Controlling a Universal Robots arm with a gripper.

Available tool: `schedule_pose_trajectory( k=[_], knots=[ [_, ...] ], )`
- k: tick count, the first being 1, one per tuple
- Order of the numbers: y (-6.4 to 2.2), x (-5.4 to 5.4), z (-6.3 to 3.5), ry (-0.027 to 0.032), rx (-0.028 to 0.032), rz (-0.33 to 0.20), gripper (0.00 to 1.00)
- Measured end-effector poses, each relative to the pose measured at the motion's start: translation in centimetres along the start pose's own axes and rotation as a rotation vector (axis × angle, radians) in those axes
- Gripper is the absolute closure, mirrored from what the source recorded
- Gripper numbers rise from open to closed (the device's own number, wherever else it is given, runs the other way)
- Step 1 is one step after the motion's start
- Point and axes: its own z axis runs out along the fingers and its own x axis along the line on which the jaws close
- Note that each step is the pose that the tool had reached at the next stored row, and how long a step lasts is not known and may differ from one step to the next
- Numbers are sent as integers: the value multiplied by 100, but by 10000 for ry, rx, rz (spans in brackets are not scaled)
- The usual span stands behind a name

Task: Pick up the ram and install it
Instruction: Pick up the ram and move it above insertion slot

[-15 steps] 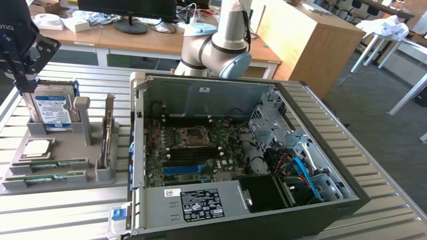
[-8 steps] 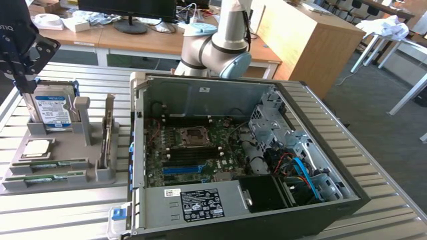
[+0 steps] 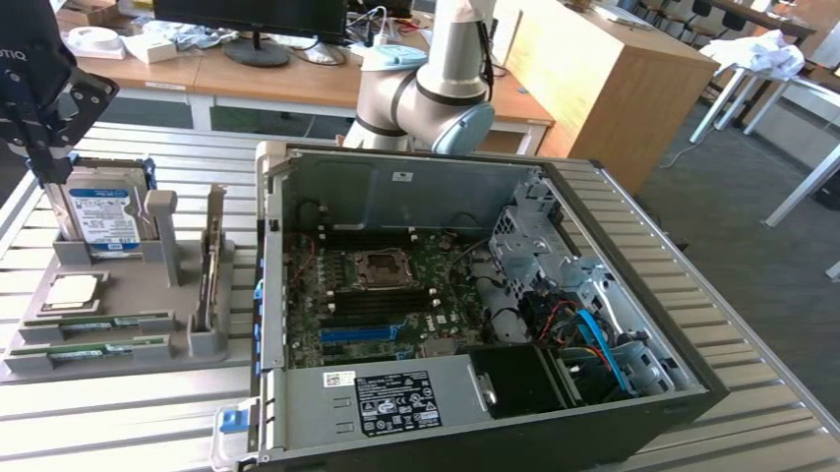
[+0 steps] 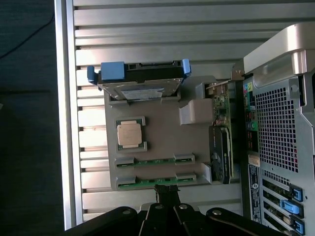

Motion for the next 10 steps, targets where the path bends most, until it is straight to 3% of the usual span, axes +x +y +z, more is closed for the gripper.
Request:
schedule_pose_trajectory(
  k=[10],
  knots=[
    [0, 0, 2, 35, -16, -785, 90]
  ],
)
